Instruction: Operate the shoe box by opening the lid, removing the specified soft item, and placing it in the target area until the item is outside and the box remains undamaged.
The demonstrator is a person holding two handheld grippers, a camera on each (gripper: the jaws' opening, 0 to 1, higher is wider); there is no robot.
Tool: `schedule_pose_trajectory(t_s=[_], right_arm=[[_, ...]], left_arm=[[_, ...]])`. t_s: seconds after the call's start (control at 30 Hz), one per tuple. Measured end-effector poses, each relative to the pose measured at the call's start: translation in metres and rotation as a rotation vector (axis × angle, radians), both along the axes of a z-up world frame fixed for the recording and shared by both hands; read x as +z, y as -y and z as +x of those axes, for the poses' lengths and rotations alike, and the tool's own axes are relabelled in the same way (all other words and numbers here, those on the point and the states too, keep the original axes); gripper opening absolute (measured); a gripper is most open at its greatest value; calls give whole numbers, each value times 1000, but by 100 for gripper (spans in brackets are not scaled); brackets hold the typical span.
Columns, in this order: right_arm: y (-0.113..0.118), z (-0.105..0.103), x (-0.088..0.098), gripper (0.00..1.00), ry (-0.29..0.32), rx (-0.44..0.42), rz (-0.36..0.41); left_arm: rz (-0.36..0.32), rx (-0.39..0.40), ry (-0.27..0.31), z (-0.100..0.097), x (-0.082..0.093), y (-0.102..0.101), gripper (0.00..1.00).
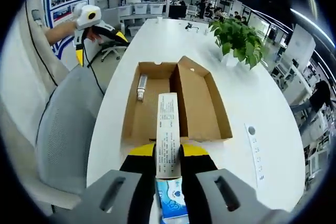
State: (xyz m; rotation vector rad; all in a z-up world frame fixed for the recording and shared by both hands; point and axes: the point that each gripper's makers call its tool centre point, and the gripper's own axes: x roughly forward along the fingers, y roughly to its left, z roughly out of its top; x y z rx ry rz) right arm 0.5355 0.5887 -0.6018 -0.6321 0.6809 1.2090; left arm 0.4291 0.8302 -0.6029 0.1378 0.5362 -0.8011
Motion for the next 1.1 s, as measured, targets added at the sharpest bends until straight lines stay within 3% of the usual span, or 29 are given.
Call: schedule_pose_trajectory(t_s=[0.57, 1.1], right_arm=[[51, 11, 2, 14, 10, -44, -40], [99, 20, -5, 14, 14, -83, -93]], left_arm=[[-23, -9, -2, 6, -1, 9, 100], [-22, 20, -14, 5, -5, 5, 100]])
